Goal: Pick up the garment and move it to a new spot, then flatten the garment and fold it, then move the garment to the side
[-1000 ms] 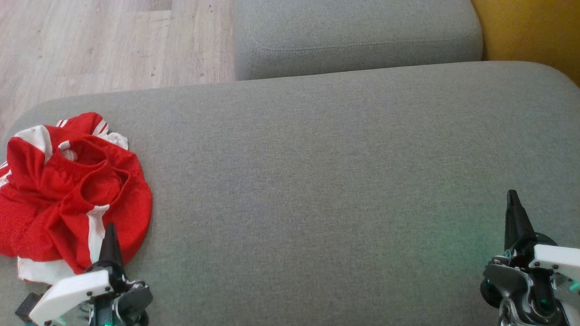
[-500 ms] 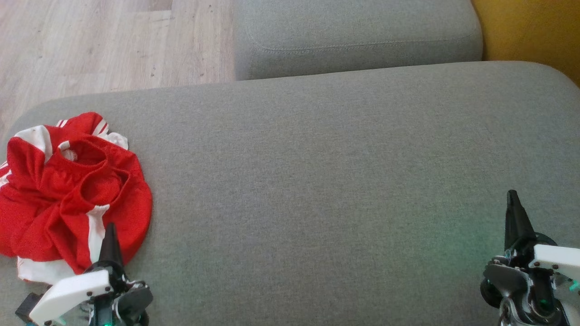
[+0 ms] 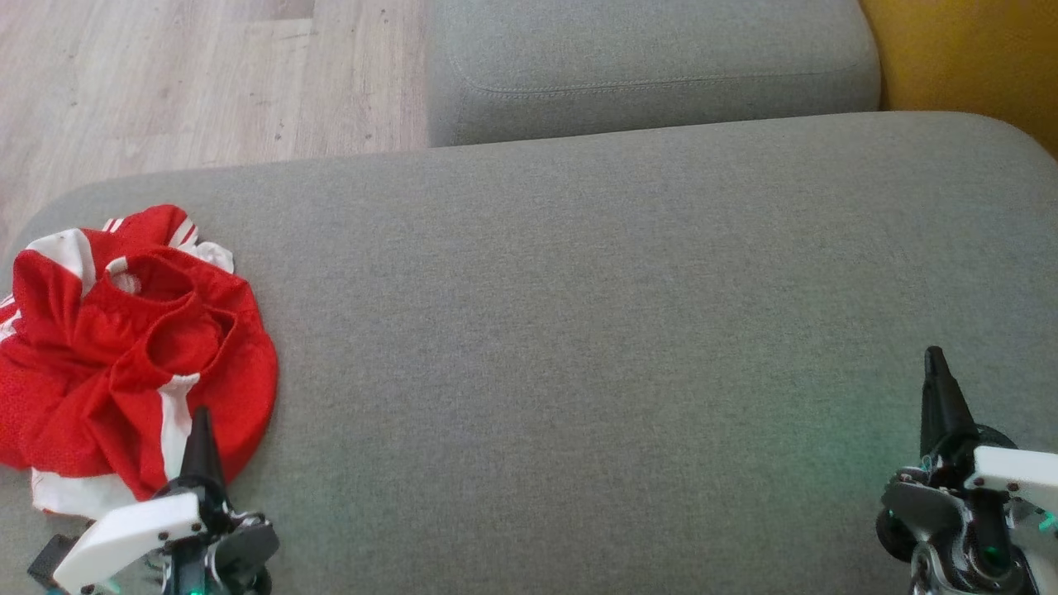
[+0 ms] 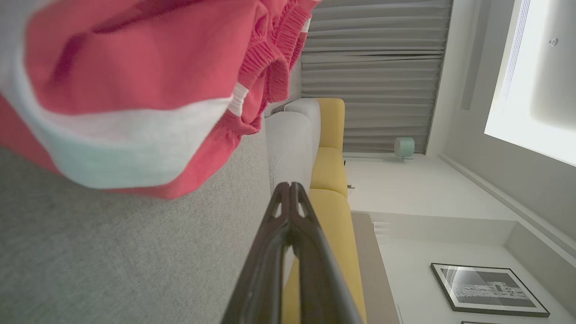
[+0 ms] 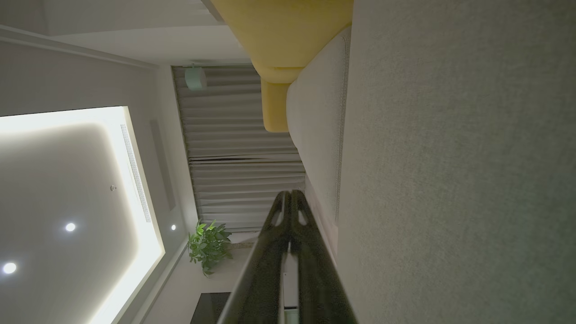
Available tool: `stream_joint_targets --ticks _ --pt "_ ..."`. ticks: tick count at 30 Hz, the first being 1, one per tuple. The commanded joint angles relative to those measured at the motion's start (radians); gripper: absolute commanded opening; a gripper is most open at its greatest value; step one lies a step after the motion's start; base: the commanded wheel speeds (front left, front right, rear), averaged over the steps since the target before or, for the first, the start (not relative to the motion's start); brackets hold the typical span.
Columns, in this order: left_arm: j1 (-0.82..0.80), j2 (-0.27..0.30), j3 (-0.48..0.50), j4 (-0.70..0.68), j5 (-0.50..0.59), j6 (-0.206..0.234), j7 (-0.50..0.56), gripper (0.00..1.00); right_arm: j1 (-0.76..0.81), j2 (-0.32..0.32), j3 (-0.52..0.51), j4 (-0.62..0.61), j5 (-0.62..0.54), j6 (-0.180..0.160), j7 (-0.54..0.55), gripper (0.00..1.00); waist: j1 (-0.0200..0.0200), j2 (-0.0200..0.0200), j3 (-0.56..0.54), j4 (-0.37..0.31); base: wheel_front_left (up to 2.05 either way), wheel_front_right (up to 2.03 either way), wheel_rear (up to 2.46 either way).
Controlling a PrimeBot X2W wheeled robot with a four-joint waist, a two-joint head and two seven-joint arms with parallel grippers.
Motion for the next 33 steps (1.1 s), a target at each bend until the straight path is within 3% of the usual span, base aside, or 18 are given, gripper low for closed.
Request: stream_joint_targets --ticks 1,33 --pt "-0.052 0.007 0.034 -0.028 0.009 -0.007 0.007 0.0 -0.052 -0.005 0.021 -0.031 -0.003 -0.001 0.006 0.0 0.0 0.0 0.0 0.0 0.0 0.0 0.0" --pt "-0.052 0.007 0.034 -0.028 0.009 -0.007 0.007 0.0 -0.052 -0.005 0.021 -0.031 -0.003 -0.001 0.006 0.0 0.0 0.0 0.0 0.0 0.0 0.0 0.0"
